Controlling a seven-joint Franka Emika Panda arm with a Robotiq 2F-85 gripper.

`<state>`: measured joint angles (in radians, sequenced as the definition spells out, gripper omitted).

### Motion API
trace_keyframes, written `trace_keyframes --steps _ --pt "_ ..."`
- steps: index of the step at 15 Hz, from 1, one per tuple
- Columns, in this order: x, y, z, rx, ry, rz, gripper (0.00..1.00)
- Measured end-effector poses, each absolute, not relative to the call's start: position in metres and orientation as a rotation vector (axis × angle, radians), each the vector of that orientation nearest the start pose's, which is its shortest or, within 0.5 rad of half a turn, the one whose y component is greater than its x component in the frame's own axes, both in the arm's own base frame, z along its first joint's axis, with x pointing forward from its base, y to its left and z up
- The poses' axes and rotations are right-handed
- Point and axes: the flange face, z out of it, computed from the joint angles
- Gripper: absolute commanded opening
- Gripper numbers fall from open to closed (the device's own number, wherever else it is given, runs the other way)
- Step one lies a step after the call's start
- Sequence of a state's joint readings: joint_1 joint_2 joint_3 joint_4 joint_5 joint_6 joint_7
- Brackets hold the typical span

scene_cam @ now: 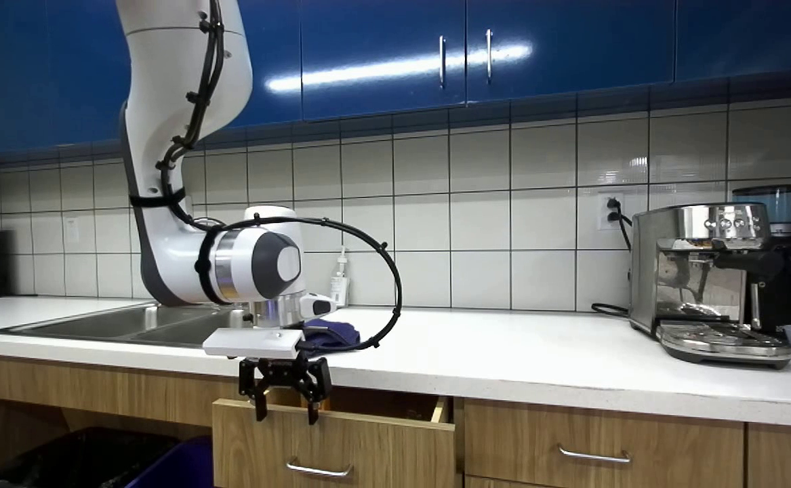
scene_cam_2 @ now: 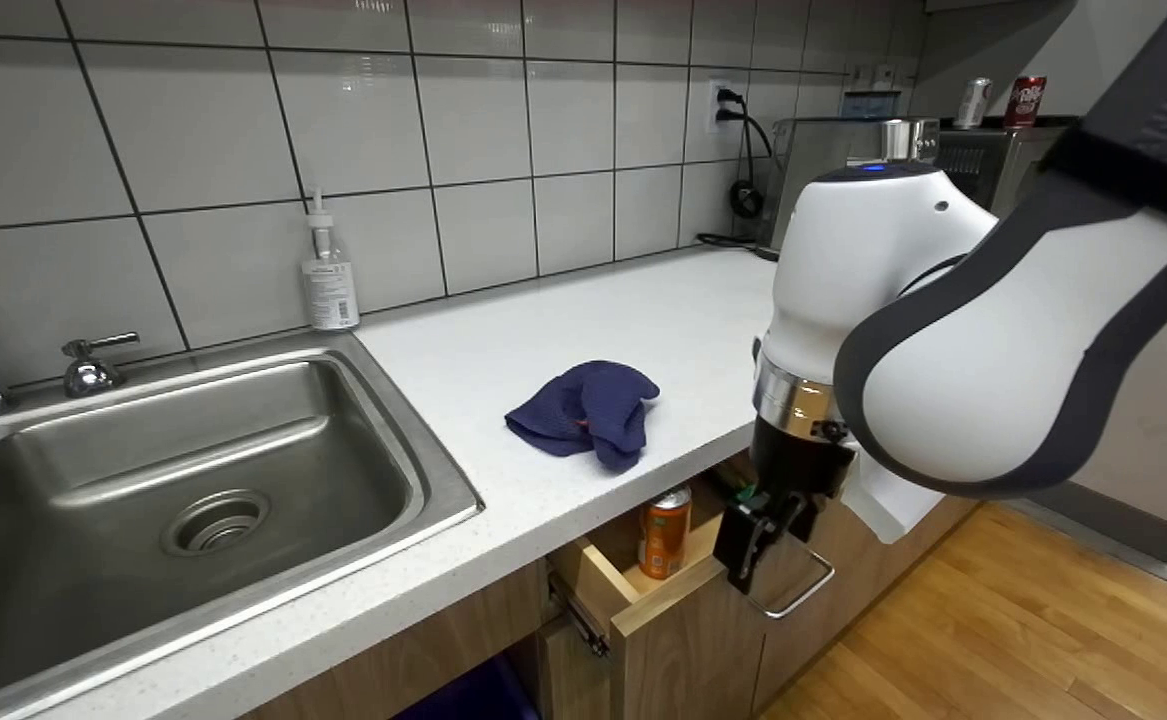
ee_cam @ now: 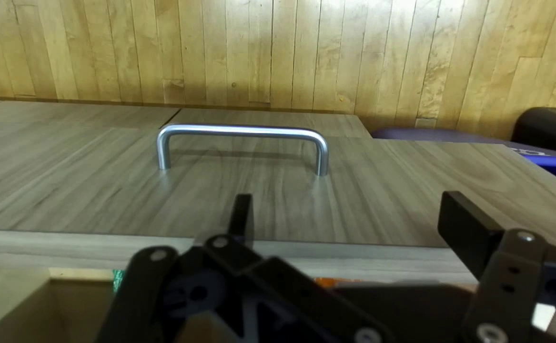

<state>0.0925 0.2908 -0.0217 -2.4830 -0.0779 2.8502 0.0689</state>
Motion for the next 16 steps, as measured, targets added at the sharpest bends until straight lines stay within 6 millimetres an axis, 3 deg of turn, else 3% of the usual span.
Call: trace_keyframes --steps 16 --pt "0.508 0.027 0.182 -3.172 -0.091 -0.168 1.0"
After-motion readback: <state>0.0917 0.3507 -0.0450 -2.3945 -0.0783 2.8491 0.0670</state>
